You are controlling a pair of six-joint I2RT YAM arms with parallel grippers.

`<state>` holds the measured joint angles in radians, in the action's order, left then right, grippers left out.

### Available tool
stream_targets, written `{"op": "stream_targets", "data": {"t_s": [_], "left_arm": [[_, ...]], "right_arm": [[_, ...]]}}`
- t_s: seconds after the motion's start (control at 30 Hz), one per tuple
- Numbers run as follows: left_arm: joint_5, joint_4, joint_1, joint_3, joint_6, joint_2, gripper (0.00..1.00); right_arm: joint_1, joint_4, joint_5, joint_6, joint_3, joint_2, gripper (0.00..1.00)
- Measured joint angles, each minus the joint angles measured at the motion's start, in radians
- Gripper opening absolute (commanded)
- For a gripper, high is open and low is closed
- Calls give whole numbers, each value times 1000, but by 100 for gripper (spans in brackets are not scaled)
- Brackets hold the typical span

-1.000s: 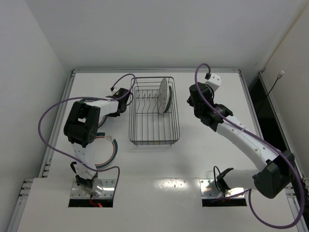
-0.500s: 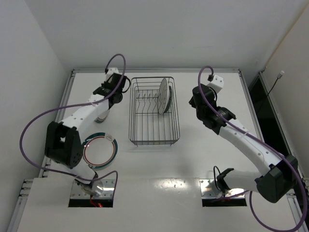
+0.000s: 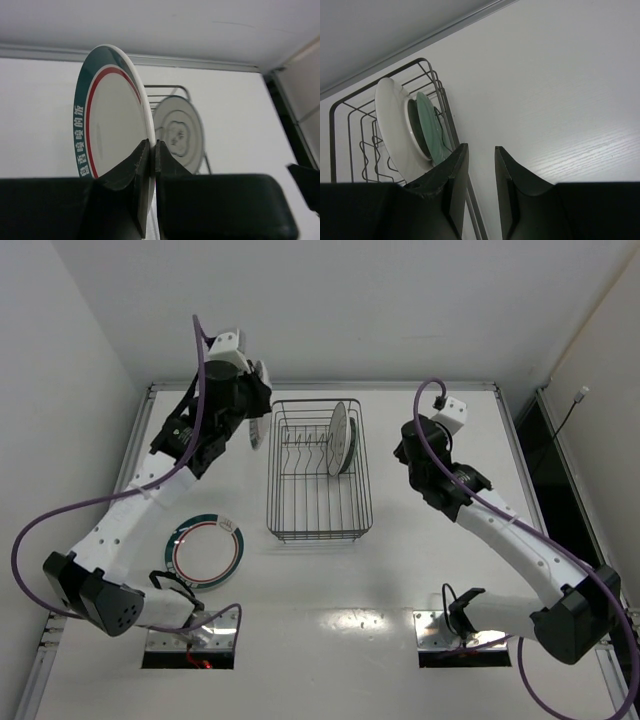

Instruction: Load the plates into the dish rack

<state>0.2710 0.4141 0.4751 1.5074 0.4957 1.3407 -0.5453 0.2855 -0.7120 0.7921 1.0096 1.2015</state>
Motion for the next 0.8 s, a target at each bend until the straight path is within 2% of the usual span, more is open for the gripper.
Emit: {"op": "stream_targets", "data": {"t_s": [0.2,0.33,0.53,0.8], "left_arm": [[-254,-144,31,-31,56,21,0],[-358,-246,35,-61,116,53,0],[-428,-384,29,-158,212,85,0],[-435,-515,19,-265,319,113,0]], "right_arm": [[0,-2,-2,1,-3,-1,23],[0,-1,-2,1,-7,-1,23],[5,-3,12,1,-13,-2,23],[21,-9,43,1,-34,-2,23]]}}
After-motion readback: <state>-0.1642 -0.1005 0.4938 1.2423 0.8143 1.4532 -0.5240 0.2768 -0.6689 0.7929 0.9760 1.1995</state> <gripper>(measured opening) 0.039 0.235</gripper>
